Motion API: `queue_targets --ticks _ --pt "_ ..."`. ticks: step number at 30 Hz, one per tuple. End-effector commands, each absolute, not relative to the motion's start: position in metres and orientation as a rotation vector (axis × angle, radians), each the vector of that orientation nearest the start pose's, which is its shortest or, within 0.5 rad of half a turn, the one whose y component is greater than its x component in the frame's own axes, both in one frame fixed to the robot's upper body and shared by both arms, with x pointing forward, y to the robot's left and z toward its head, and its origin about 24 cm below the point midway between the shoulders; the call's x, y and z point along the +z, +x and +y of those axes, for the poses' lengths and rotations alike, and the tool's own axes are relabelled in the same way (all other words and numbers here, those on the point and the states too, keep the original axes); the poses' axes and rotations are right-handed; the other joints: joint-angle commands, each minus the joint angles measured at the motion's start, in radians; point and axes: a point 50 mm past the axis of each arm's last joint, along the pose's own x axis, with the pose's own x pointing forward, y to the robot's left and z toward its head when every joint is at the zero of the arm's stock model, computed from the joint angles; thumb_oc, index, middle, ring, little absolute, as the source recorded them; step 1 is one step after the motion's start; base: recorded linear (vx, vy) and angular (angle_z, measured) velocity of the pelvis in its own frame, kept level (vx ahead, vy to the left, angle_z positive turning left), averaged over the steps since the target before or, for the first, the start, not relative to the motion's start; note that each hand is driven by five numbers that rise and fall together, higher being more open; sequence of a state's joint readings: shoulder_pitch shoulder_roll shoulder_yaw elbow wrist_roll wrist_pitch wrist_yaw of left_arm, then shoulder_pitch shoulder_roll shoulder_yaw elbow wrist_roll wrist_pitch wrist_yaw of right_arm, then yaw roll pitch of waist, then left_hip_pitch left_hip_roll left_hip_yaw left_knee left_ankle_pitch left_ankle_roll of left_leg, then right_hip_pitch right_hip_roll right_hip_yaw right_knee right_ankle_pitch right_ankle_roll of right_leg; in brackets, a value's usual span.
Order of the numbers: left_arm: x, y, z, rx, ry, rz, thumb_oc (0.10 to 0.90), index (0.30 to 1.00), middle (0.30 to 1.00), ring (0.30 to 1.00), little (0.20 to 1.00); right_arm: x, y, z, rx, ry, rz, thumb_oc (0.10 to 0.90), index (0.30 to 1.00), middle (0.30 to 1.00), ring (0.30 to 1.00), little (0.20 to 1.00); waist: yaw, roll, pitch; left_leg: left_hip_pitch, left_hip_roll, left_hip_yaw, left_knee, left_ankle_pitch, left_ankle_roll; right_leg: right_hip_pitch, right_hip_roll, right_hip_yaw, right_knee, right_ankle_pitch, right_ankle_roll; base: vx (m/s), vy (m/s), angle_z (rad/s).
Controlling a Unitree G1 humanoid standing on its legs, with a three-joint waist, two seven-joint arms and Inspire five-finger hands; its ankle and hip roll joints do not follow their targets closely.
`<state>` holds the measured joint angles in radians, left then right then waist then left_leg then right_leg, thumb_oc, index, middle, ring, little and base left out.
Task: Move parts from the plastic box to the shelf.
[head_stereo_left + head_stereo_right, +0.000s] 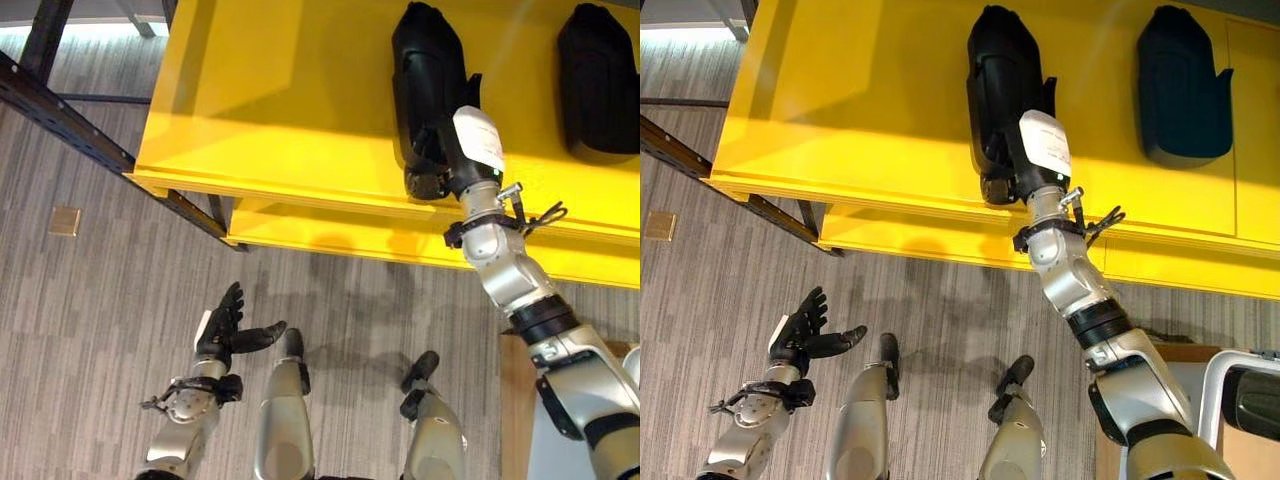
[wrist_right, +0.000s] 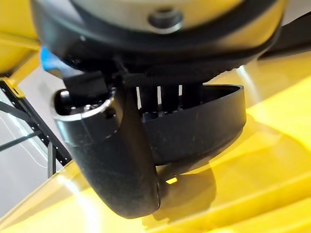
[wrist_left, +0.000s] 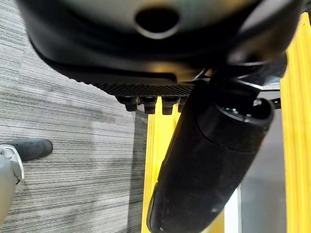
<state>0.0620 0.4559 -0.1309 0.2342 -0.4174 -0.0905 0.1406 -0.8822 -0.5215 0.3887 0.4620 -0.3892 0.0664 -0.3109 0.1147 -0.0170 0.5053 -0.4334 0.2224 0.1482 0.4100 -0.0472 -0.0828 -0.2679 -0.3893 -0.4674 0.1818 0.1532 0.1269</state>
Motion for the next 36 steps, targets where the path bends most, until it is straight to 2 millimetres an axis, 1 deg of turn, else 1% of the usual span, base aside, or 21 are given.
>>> queue_targets --ticks 1,11,14,26,29,36 --pt "0.023 0.224 0.251 0.112 0.147 0.094 0.9 1.0 1.0 1.0 1.0 0.276 0.377 -0.152 -0.233 -1.007 -0.708 0.4 0.3 0.3 0.3 0.3 0.025 -0.013 -0.058 0.082 0.015 -0.016 -0.06 -0.044 -0.026 0.065 -0.063 0.049 0.122 -0.065 0.083 0.0 0.0 0.0" --pt "0.024 0.224 0.252 0.112 0.139 0.089 0.9 1.0 1.0 1.0 1.0 0.279 0.384 -0.15 -0.225 -1.033 -0.684 0.4 0.3 0.3 0.3 0.3 0.039 -0.007 -0.058 0.07 0.012 -0.026 -0.065 -0.037 -0.026 0.065 -0.059 0.038 0.12 -0.063 0.085 0.0 -0.002 0.0" --pt "0.026 0.224 0.252 0.115 0.137 0.083 0.9 1.0 1.0 1.0 1.0 0.283 0.385 -0.15 -0.234 -1.039 -0.685 0.4 0.3 0.3 0.3 0.3 0.045 -0.007 -0.058 0.062 0.007 -0.029 -0.066 -0.036 -0.023 0.061 -0.059 0.035 0.119 -0.059 0.086 0.01 -0.002 0.0" --pt "0.027 0.225 0.252 0.125 0.125 0.076 0.9 1.0 1.0 1.0 1.0 0.286 0.386 -0.145 -0.223 -1.022 -0.691 0.4 0.3 0.3 0.3 0.3 0.052 -0.006 -0.056 0.049 -0.003 -0.032 -0.066 -0.036 -0.021 0.059 -0.059 0.031 0.115 -0.051 0.087 0.0 0.001 0.01" --pt "0.029 0.225 0.253 0.129 0.122 0.066 0.9 1.0 1.0 1.0 1.0 0.29 0.387 -0.144 -0.228 -1.026 -0.698 0.4 0.3 0.3 0.3 0.3 0.055 -0.007 -0.054 0.044 -0.005 -0.033 -0.062 -0.037 -0.019 0.057 -0.059 0.032 0.117 -0.048 0.086 0.0 0.0 0.0" --pt "0.03 0.225 0.253 0.127 0.118 0.061 0.9 1.0 1.0 1.0 1.0 0.291 0.39 -0.145 -0.234 -1.041 -0.686 0.4 0.3 0.3 0.3 0.3 0.059 -0.006 -0.053 0.039 -0.005 -0.034 -0.058 -0.038 -0.018 0.056 -0.058 0.032 0.114 -0.047 0.085 0.0 0.0 0.0"
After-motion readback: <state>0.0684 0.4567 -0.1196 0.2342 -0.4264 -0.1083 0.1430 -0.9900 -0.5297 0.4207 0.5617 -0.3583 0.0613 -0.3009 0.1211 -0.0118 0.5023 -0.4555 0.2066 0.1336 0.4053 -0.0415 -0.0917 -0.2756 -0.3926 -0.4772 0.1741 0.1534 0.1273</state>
